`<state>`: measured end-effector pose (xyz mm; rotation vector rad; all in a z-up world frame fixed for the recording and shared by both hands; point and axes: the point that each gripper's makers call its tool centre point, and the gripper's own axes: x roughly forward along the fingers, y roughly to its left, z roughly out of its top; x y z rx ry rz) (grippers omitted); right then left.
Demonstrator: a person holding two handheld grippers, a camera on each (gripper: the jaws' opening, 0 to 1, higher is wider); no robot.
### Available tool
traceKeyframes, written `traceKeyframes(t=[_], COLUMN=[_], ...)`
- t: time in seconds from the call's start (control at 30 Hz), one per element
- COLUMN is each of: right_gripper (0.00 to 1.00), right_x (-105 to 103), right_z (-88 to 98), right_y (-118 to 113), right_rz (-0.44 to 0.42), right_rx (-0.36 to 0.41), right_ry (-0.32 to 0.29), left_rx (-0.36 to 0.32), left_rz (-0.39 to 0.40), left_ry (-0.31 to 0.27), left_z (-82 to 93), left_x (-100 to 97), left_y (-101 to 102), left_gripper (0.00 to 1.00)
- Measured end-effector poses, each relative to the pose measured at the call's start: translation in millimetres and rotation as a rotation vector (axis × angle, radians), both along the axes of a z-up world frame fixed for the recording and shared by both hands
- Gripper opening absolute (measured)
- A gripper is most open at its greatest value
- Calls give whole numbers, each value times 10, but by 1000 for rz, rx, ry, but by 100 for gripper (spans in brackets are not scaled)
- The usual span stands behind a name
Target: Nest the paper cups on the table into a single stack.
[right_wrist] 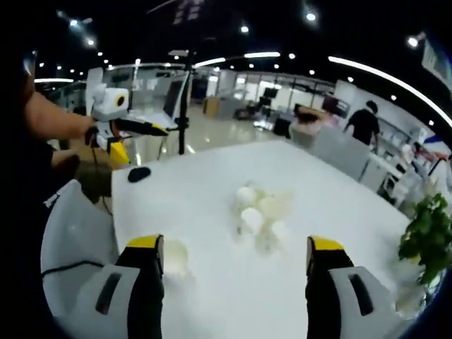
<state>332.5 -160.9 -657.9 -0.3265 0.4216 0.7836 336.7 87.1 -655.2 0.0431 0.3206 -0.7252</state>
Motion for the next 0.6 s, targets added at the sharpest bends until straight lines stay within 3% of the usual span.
traceKeyframes(t=[0.13,0.2,0.23,0.27,0.3,0.33,0.4,0.5,0.6], right_gripper=[86,87,88,89,90,91,94,94,93], right_x=[105,153,167,244,256,267,262,255,260], right_z=[-3,-16,-46,-100,-121,-125,-140,-131,-194], right_y=[-135,-155,-163,-243,-240,-243,-272,-339,-375], right_rz=[-39,-18,16,-8,-19,-31,-47,-47,-70], right_rx=[46,53,30,-16,9,40,61,90,145], right_ry=[-15,-30,-46,-70,-57,-48,-40,-51,-40], left_rx=[11,-18,-4,49,31,-1,-12,-19,38], left_rz=[-28,-16,-25,-17,-3,39,91,82,36], left_ry=[-2,-5,-24,-74,-70,-30,-38,-44,-52], left_z=[-19,-12,-29,-47,-54,-80,-61,-89,-239], left_x=[47,58,58,99,98,91,103,95,110], left_y=[5,-16,-36,-14,-24,-7,19,-62,-116], left_gripper=[98,98,98,98,98,98,98,98,98])
